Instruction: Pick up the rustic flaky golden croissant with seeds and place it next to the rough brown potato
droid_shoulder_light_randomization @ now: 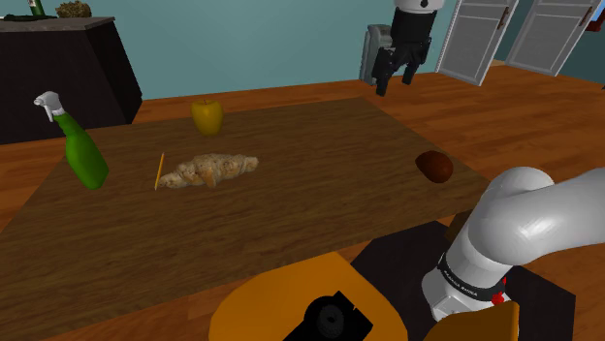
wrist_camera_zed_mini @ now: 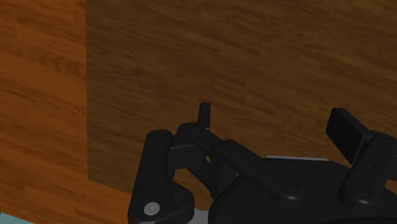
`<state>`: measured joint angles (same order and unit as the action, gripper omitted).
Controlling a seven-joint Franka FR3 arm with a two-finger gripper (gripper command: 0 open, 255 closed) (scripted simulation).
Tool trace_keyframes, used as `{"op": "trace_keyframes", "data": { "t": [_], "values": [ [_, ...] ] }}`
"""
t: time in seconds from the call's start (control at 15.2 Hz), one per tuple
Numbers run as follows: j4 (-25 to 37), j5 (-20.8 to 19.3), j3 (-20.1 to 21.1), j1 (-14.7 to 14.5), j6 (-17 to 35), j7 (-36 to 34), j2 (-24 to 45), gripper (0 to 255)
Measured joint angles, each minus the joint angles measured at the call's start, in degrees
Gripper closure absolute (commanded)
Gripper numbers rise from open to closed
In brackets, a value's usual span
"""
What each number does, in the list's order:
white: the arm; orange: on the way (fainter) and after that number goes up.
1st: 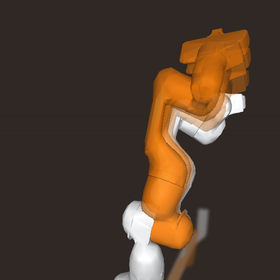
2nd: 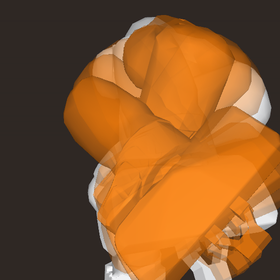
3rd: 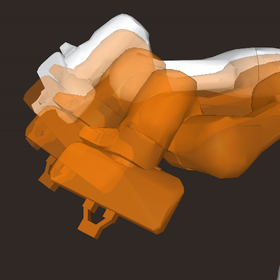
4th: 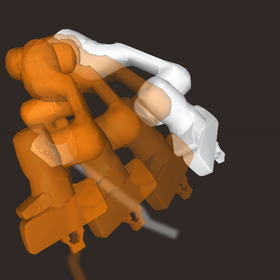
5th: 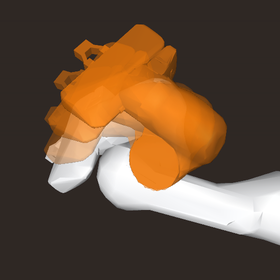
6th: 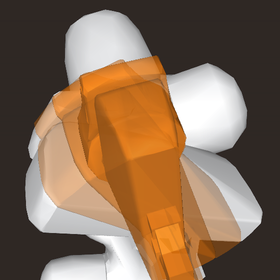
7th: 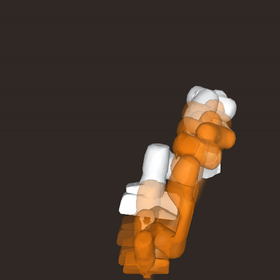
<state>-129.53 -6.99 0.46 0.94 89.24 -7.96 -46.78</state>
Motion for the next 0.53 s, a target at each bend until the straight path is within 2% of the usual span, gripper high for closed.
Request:
{"op": "trace_keyframes", "data": {
  "t": [0.13, 0.53],
  "values": [
    [0.00, 0.00, -0.13, -0.35, 0.80, 0.64, 0.73, 0],
    [0.31, 0.52, -0.97, -4.45, 9.46, 7.73, 8.77, 0]
  ]
}}
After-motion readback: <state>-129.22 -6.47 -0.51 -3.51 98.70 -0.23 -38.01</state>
